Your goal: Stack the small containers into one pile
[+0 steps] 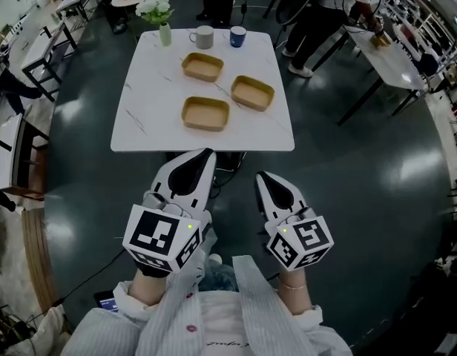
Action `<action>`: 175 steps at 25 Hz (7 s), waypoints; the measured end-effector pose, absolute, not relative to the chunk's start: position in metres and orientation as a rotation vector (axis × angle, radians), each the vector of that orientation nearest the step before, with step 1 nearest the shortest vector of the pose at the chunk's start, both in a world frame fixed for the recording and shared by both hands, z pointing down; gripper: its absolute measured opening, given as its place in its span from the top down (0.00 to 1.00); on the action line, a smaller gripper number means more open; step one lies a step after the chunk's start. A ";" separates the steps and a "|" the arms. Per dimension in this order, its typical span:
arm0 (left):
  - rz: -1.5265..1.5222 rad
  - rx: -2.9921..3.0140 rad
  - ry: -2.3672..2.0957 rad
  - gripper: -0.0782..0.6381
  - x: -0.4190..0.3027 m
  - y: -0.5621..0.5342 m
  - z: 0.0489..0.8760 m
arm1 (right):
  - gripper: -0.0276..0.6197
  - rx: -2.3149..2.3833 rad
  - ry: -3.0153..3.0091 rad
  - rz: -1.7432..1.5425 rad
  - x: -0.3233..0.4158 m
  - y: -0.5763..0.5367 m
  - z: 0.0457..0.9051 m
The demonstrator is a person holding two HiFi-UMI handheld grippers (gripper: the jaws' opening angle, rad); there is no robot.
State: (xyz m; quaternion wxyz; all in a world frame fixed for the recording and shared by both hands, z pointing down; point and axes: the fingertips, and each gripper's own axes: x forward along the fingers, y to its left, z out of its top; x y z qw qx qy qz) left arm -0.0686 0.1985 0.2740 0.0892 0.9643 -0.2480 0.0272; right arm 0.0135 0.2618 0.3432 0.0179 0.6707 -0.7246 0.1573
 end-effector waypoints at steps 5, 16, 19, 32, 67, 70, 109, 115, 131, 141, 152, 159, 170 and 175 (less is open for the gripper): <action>0.071 2.880 -0.747 0.87 -0.055 0.146 0.268 | 0.94 2.083 -2.247 0.465 0.032 0.210 0.335; 0.098 2.866 -0.725 0.87 -0.042 0.090 0.278 | 0.94 2.083 -2.225 0.489 0.046 0.150 0.338; 0.124 2.850 -0.714 0.87 -0.037 0.084 0.284 | 0.94 2.076 -2.213 0.522 0.051 0.145 0.343; 0.144 2.786 -0.854 0.87 0.019 0.022 0.299 | 0.94 1.924 -2.300 0.584 0.111 0.073 0.363; 0.139 2.576 -1.349 0.87 0.094 -0.065 0.292 | 0.94 1.410 -2.526 0.568 0.209 -0.051 0.364; 0.143 2.562 -1.354 0.87 0.088 -0.068 0.296 | 0.94 1.416 -2.518 0.575 0.207 -0.053 0.366; 0.396 2.318 -1.195 0.87 0.103 -0.067 0.433 | 0.83 0.905 -2.028 0.631 0.260 -0.102 0.561; 0.409 2.317 -1.173 0.87 0.107 -0.064 0.439 | 0.83 0.830 -1.952 0.597 0.259 -0.100 0.579; 0.387 2.269 -1.251 0.87 0.076 -0.059 0.441 | 0.92 0.844 -1.944 0.628 0.257 -0.097 0.573; 0.357 2.244 -1.328 0.87 0.044 -0.051 0.435 | 0.92 0.902 -2.031 0.634 0.239 -0.096 0.533; 0.324 2.215 -1.378 0.87 0.005 -0.046 0.434 | 0.92 0.845 -2.161 0.627 0.171 -0.099 0.492; 0.333 2.181 -1.426 0.87 -0.031 -0.040 0.436 | 0.92 0.724 -2.209 0.607 0.103 -0.096 0.491; 0.369 2.146 -1.440 0.87 -0.078 -0.038 0.446 | 0.92 0.633 -2.191 0.653 0.047 -0.086 0.517; 0.379 2.147 -1.423 0.87 -0.086 -0.036 0.451 | 0.92 0.613 -2.165 0.672 0.043 -0.081 0.529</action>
